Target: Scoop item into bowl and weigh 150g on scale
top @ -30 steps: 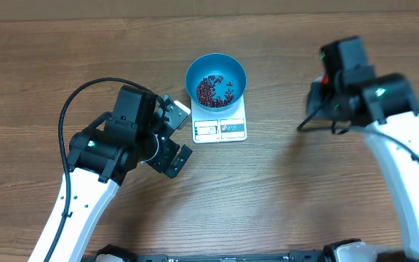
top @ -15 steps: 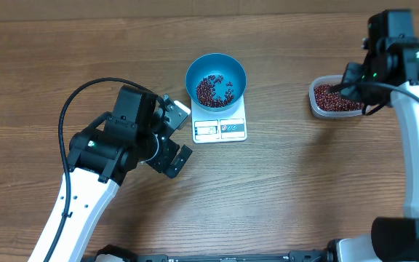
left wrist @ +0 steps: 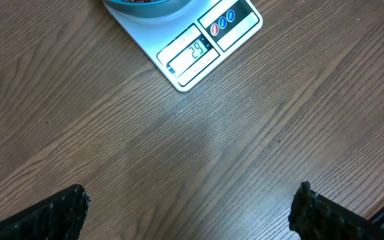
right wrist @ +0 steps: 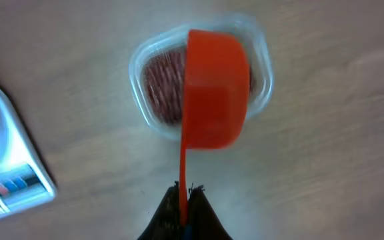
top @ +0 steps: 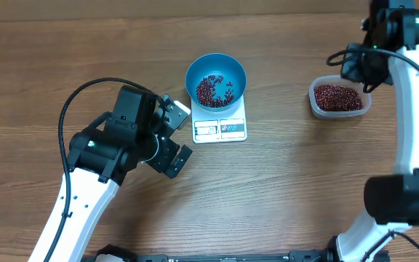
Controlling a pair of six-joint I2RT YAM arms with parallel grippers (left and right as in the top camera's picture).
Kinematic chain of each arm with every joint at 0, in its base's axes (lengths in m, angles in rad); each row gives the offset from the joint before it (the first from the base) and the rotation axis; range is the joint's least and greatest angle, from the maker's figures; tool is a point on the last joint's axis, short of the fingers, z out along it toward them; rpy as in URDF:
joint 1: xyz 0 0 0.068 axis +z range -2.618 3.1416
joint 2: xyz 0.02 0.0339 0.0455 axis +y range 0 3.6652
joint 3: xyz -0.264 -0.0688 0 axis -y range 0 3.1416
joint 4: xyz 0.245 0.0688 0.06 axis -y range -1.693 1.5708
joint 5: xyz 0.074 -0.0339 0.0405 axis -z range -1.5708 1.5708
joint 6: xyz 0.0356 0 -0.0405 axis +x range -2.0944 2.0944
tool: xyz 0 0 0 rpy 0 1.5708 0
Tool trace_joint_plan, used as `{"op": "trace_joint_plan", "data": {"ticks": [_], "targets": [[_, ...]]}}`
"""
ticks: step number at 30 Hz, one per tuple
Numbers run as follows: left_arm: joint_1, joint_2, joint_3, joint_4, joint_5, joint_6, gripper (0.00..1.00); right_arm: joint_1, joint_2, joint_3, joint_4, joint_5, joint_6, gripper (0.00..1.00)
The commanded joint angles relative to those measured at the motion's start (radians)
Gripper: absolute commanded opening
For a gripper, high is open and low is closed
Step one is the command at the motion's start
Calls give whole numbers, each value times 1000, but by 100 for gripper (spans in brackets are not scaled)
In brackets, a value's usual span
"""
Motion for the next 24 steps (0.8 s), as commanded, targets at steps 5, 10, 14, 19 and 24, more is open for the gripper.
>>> {"op": "trace_joint_plan", "data": {"ticks": [5,10,14,19,24], "targets": [[4,2,23,1,1,22,99,-1,91,16,-76,-2,-106,4],[4,2,23,1,1,22,100,-1,108,16,-67,2,-158,4],[4,2,23,1,1,22,100,-1,108,16,-59,25,-158,4],[4,2,23,1,1,22,100,0,108,-4,-44,66,-161,4],[4,2,23,1,1,22,99,0,108,-45,6,120,-153,4]]}}
